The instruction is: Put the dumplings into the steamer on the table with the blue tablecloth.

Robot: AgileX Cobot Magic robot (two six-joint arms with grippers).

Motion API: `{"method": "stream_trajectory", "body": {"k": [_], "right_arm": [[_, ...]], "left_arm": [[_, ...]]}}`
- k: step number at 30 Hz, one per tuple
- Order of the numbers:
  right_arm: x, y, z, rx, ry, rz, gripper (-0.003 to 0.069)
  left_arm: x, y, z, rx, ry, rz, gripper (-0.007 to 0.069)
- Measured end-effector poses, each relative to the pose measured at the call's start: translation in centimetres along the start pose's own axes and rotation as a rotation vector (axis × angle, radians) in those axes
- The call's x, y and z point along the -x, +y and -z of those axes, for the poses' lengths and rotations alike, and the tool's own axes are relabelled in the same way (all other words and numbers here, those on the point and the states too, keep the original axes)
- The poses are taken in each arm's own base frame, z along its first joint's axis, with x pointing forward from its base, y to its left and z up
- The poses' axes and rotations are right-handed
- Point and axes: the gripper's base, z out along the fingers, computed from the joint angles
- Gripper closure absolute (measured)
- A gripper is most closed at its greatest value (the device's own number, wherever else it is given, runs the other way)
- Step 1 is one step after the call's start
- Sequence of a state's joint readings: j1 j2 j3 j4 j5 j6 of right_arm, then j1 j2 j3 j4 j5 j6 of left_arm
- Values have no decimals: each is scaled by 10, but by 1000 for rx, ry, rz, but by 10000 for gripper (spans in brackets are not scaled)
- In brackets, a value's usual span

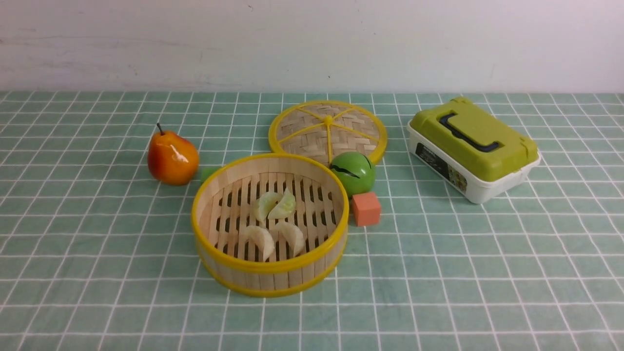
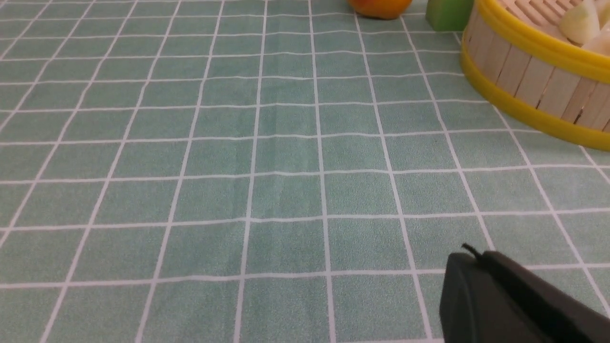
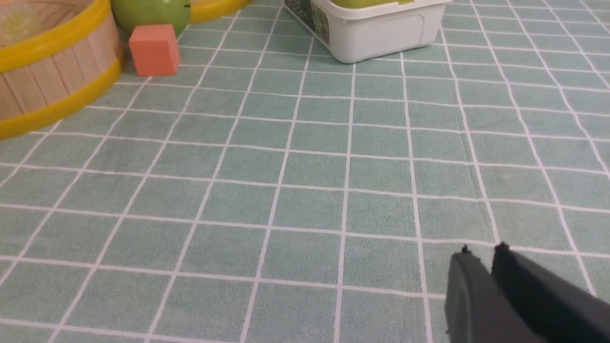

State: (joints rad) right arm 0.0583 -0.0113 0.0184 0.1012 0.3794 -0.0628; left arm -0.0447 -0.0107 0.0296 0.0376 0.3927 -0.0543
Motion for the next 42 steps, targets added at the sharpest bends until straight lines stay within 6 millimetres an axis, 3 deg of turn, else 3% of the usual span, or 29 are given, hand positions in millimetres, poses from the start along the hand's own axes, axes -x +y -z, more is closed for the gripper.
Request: {"method": "stream_trajectory", "body": {"k": [42], "right_arm": [[0, 0, 0, 0, 0, 0, 535]], "left_arm": [[0, 0, 0, 0, 1, 0, 638]]}}
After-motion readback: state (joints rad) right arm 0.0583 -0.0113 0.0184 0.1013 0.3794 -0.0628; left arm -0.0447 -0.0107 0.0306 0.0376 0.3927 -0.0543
